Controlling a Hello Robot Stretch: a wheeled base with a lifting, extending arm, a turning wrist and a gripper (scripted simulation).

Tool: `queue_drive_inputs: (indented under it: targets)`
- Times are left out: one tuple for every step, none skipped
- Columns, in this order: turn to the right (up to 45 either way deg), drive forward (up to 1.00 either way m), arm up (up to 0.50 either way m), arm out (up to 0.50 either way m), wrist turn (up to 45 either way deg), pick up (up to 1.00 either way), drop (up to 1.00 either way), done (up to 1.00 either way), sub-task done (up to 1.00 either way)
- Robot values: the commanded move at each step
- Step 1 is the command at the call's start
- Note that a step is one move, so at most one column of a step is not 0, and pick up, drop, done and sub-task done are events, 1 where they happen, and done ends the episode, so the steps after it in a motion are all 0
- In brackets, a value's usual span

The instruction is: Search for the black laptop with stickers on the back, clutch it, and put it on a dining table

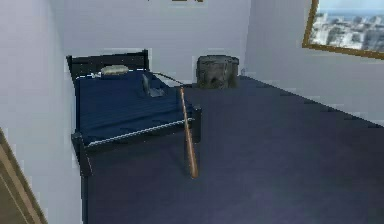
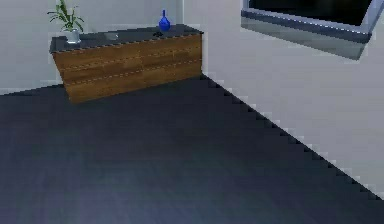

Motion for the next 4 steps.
queue_drive_inputs:
  targets:
    - [-6.0, 0.0, 0.0, 0.0, 0.0, 0.0, 0.0, 0.0, 0.0]
    - [0.0, 0.95, 0.0, 0.0, 0.0, 0.0, 0.0, 0.0, 0.0]
    - [-45.0, 0.0, 0.0, 0.0, 0.0, 0.0, 0.0, 0.0, 0.0]
    - [-45.0, 0.0, 0.0, 0.0, 0.0, 0.0, 0.0, 0.0, 0.0]
